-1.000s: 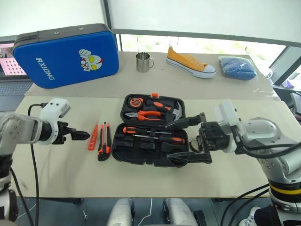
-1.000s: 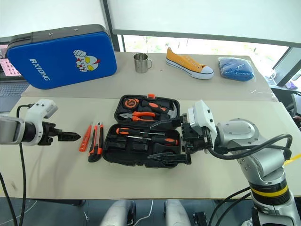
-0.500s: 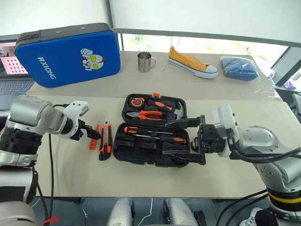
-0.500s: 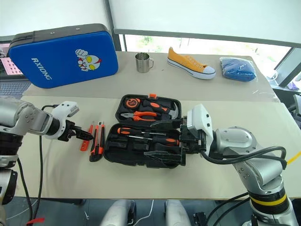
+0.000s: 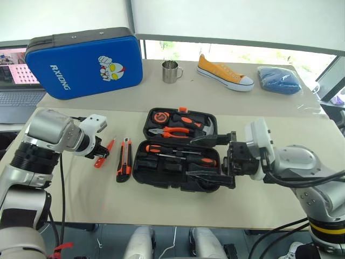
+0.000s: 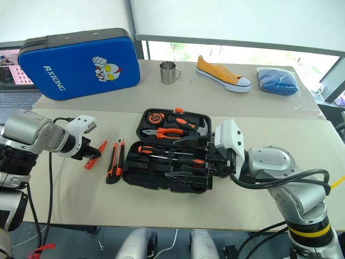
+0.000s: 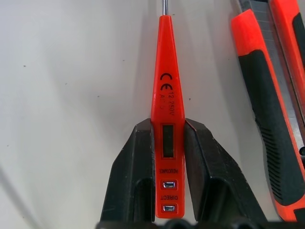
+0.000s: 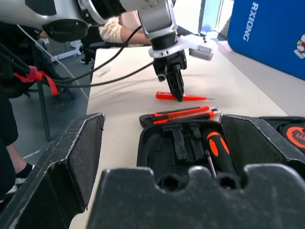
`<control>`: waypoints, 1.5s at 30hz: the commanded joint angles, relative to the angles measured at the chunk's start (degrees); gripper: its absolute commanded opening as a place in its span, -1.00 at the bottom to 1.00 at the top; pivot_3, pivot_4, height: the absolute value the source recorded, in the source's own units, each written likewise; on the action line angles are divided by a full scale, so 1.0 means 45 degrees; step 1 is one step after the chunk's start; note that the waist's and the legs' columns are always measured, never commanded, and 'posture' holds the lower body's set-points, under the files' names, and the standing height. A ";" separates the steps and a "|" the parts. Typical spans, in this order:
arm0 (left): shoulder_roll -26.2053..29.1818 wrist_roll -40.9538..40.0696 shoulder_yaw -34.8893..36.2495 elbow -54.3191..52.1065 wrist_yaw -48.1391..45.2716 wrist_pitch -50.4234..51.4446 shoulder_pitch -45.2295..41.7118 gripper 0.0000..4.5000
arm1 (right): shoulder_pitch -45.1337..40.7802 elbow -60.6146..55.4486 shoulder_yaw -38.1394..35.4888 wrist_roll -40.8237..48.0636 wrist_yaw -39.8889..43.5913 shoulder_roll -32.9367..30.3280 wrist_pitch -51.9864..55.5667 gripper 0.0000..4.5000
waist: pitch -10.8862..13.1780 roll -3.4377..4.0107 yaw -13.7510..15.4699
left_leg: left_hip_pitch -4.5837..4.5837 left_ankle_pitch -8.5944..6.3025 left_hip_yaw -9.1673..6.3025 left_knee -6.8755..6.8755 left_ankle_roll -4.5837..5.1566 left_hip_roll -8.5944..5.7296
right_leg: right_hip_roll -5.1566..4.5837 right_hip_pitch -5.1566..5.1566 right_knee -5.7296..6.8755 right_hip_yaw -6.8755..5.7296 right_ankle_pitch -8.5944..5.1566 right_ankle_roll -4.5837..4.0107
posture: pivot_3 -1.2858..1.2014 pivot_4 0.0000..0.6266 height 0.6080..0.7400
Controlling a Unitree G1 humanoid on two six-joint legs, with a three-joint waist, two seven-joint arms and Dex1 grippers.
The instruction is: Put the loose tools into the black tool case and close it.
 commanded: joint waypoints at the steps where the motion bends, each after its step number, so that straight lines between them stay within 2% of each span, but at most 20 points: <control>1: 0.0088 0.0343 -0.0559 0.0440 -0.0580 -0.0533 0.0171 -0.82 | 0.0090 -0.0444 -0.0321 -0.0126 0.0241 -0.0317 -0.0563 1.00 | -0.0004 0.0007 0.0011 | 0.0004 0.0000 0.0002 0.0000 0.0000 0.0000 | 0.0000 0.0003 0.0000 0.0001 0.0000 0.0000 | 0.03 -0.52 0.98; 3: 0.0338 0.0584 -0.0694 0.0453 -0.0887 -0.1004 0.0177 -0.82 | 0.0157 -0.0431 -0.0344 -0.0115 0.0282 -0.0431 -0.0575 1.00 | -0.0007 0.0013 0.0008 | 0.0012 0.0000 0.0004 0.0001 0.0000 0.0001 | 0.0002 0.0006 0.0002 0.0001 0.0000 0.0000 | 0.03 -0.52 0.98; 4: 0.0656 0.0829 -0.0880 0.0202 -0.1471 -0.2121 0.0259 -0.82 | 0.0205 -0.0433 -0.0365 -0.0107 0.0310 -0.0526 -0.0545 1.00 | -0.0007 0.0013 0.0008 | 0.0016 0.0000 0.0005 0.0001 0.0001 0.0002 | 0.0004 0.0007 0.0004 0.0001 0.0000 -0.0001 | 0.03 -0.52 0.98; 7: 0.1762 0.1979 -0.0982 -0.1296 -0.4052 -0.8231 0.0966 -0.82 | 0.0514 -0.0457 -0.0562 0.0192 0.0451 -0.0941 -0.0207 1.00 | -0.0004 0.0008 0.0003 | 0.0010 0.0001 0.0011 0.0001 0.0000 0.0007 | 0.0008 0.0001 0.0005 0.0002 -0.0001 -0.0002 | 0.03 -0.52 0.98; 9: 0.2102 0.2180 -0.1013 -0.1494 -0.5246 -0.9157 0.0808 -0.82 | 0.0821 -0.0533 -0.0724 0.0546 0.0628 -0.1343 0.0113 1.00 | 0.0011 -0.0018 0.0056 | -0.0019 0.0005 0.0042 0.0000 -0.0007 0.0012 | 0.0007 -0.0022 -0.0003 -0.0001 0.0001 -0.0007 | 0.03 -0.52 0.98; 13: 0.1921 0.3328 -0.1224 -0.1184 -0.7433 -1.3023 0.0045 -0.82 | 0.1418 -0.0786 -0.0817 0.0143 0.0714 -0.2013 -0.0066 1.00 | 0.0014 -0.0024 0.0164 | -0.0042 0.0009 0.0095 0.0020 -0.0014 0.0008 | 0.0000 -0.0012 -0.0021 -0.0023 0.0001 -0.0005 | 0.03 -0.52 0.98; 15: 0.1542 0.3546 -0.1175 -0.0986 -0.8202 -1.3990 -0.0321 -0.82 | 0.1572 -0.0850 -0.0836 0.0062 0.0636 -0.2155 -0.0163 1.00 | 0.0014 -0.0024 0.0156 | -0.0043 0.0009 0.0105 0.0023 -0.0013 0.0009 | 0.0003 -0.0008 -0.0023 -0.0022 0.0001 -0.0003 | 0.03 -0.52 0.98; 19: 0.0170 0.3484 -0.1755 -0.1222 -1.0235 -1.4148 -0.1683 -0.82 | 0.1985 -0.1137 -0.1106 0.0166 0.0352 -0.2340 0.0022 1.00 | 0.0015 -0.0027 0.0115 | -0.0049 0.0006 0.0103 0.0032 -0.0007 0.0011 | 0.0010 -0.0006 -0.0019 -0.0021 0.0001 0.0002 | 0.03 -0.52 0.98; 22: -0.0526 0.4117 -0.2744 -0.1633 -1.1541 -1.4443 -0.2011 -0.82 | 0.2344 -0.1559 -0.1356 0.0307 -0.0058 -0.2361 0.0149 1.00 | 0.0012 -0.0021 0.0067 | -0.0103 -0.0015 0.0092 0.0104 0.0028 0.0017 | 0.0021 -0.0021 -0.0015 -0.0027 0.0001 0.0015 | 0.03 -0.52 0.98; 27: -0.2060 0.5243 -0.3965 -0.1358 -1.1740 -1.3352 -0.2309 -0.82 | 0.2933 -0.2291 -0.1823 0.0913 -0.1162 -0.2105 0.0564 1.00 | 0.0013 -0.0022 -0.0035 | -0.0115 -0.0031 0.0077 0.0160 0.0056 0.0018 | 0.0025 -0.0016 -0.0007 -0.0009 0.0002 0.0038 | 0.03 -0.52 0.98; 34: -0.2118 0.7345 -0.5166 -0.0578 -1.2357 -1.3428 -0.2529 -0.82 | 0.2880 -0.2421 -0.1826 0.0919 -0.1953 -0.2091 0.0594 1.00 | 0.0013 -0.0022 -0.0126 | -0.0115 -0.0034 0.0050 0.0160 0.0061 0.0020 | 0.0033 -0.0018 -0.0007 -0.0008 0.0003 0.0040 | 0.03 -0.52 0.98; 41: -0.2261 0.7642 -0.5172 -0.0863 -1.3020 -1.2852 -0.2262 -0.82 | 0.3241 -0.2651 -0.2003 0.1108 -0.2279 -0.2195 0.0556 1.00 | 0.0012 -0.0022 -0.0111 | -0.0117 -0.0034 -0.0013 0.0163 0.0061 0.0019 | 0.0030 -0.0015 -0.0007 -0.0008 0.0003 0.0042 | 0.03 -0.52 0.98; 45: -0.2625 0.8420 -0.5350 -0.0399 -1.2275 -1.2949 -0.2080 -0.82 | 0.3115 -0.2630 -0.1943 0.1141 -0.2385 -0.2181 0.0554 1.00 | 0.0012 -0.0020 -0.0141 | -0.0114 -0.0036 -0.0028 0.0162 0.0065 0.0020 | 0.0032 -0.0015 -0.0004 -0.0008 0.0003 0.0042 | 0.03 -0.52 0.98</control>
